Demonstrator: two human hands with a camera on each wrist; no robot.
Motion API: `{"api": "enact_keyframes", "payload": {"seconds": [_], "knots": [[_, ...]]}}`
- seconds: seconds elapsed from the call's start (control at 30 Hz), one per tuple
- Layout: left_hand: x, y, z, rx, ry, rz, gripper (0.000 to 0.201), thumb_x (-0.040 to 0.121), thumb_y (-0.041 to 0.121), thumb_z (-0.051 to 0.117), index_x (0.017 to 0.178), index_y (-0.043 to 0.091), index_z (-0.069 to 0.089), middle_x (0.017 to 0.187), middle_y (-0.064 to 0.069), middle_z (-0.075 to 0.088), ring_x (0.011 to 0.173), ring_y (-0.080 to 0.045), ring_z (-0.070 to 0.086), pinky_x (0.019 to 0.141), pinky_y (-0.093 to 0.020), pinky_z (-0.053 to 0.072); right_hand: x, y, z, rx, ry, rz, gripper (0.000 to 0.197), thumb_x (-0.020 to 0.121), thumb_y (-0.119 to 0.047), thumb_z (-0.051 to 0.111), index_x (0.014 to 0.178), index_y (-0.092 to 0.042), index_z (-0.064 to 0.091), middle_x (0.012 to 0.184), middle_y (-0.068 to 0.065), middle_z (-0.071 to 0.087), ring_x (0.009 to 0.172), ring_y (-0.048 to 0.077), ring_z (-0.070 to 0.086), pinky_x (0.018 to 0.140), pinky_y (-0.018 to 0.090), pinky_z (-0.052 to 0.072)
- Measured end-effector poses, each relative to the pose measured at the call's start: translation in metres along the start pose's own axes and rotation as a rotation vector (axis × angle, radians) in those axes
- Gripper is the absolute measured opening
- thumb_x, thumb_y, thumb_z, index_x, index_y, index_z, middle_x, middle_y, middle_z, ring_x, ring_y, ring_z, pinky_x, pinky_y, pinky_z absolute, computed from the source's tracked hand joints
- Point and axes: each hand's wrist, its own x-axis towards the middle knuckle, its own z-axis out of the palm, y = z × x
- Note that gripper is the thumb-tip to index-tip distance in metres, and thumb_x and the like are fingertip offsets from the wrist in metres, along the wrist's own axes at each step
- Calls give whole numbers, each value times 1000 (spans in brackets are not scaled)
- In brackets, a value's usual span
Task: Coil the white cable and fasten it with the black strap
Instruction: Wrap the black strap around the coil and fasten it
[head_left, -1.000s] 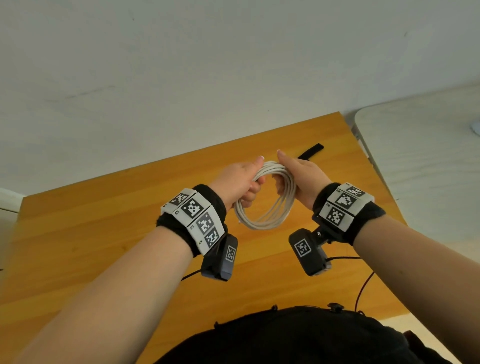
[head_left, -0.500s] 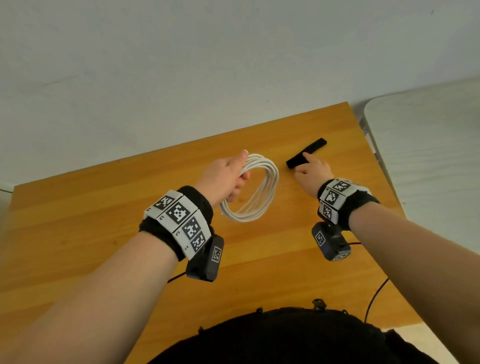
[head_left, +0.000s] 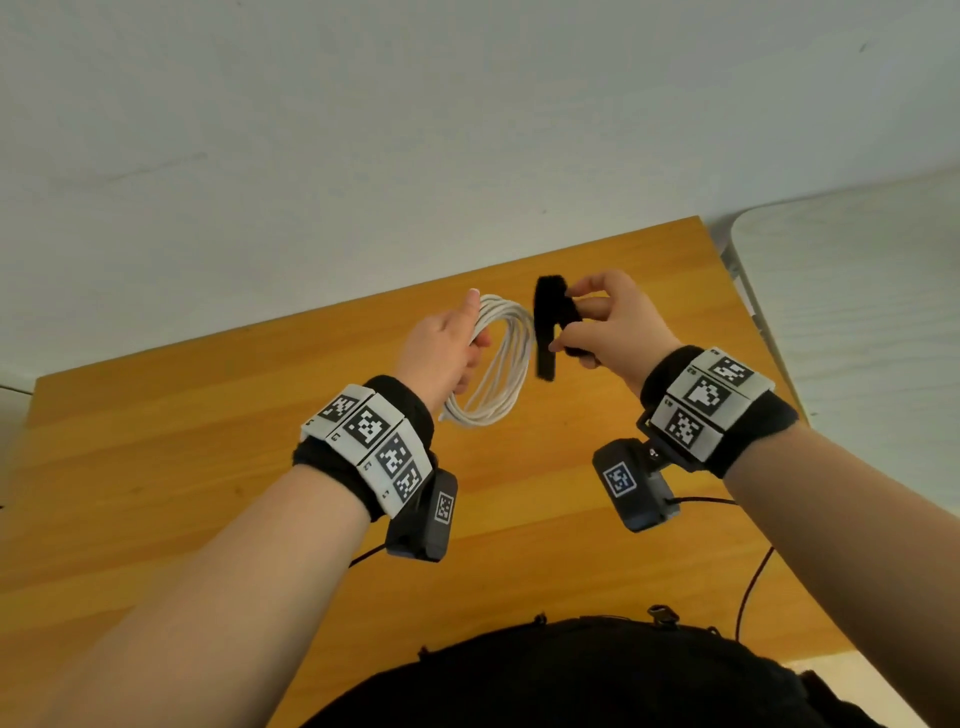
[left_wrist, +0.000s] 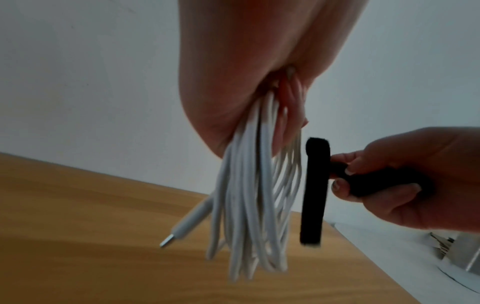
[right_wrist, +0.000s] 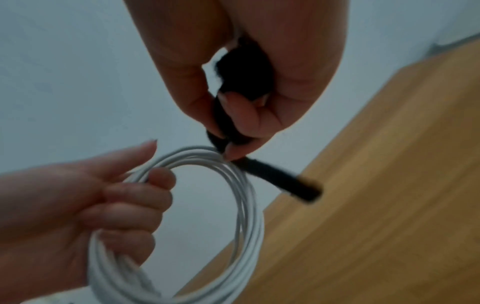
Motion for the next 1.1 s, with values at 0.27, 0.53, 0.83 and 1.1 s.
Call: {"api": "enact_keyframes", "payload": {"seconds": [0.27, 0.53, 0.83, 1.1], "knots": [[-8, -4, -22, 214, -19, 130, 42, 77, 58, 63, 71, 19, 47, 59, 3, 46, 54, -13, 44, 55, -24, 36, -33, -25, 27, -222, -185, -140, 21, 80, 2, 62, 82, -18, 68, 70, 6, 65, 52, 9, 55, 49, 19, 44], [-21, -24, -48, -10, -154, 54, 60, 78, 57, 62, 99, 0, 61, 51, 7, 40, 46, -14, 36, 53, -31, 34, -48, -33, 50, -17, -125, -248, 32, 77, 6, 66, 90, -20, 53, 101, 1, 71, 89, 15, 68, 61, 23, 49], [-32, -30, -76, -153, -234, 111, 21, 89, 23, 61, 74, 16, 49, 49, 8, 35, 42, -9, 30, 45, -23, 28, -57, -40, 80, -176, 0, -277, 33, 74, -2, 72, 101, -16, 61, 95, -1, 68, 86, 16, 68, 69, 24, 55], [-37, -34, -99, -325, -159, 91, 14, 91, 20, 58, 79, 15, 52, 51, 8, 33, 40, -7, 29, 44, -22, 29, -54, -31, 94, -587, 298, -289, 13, 74, -17, 74, 73, -21, 61, 84, 1, 57, 80, 21, 55, 63, 23, 42]]}}
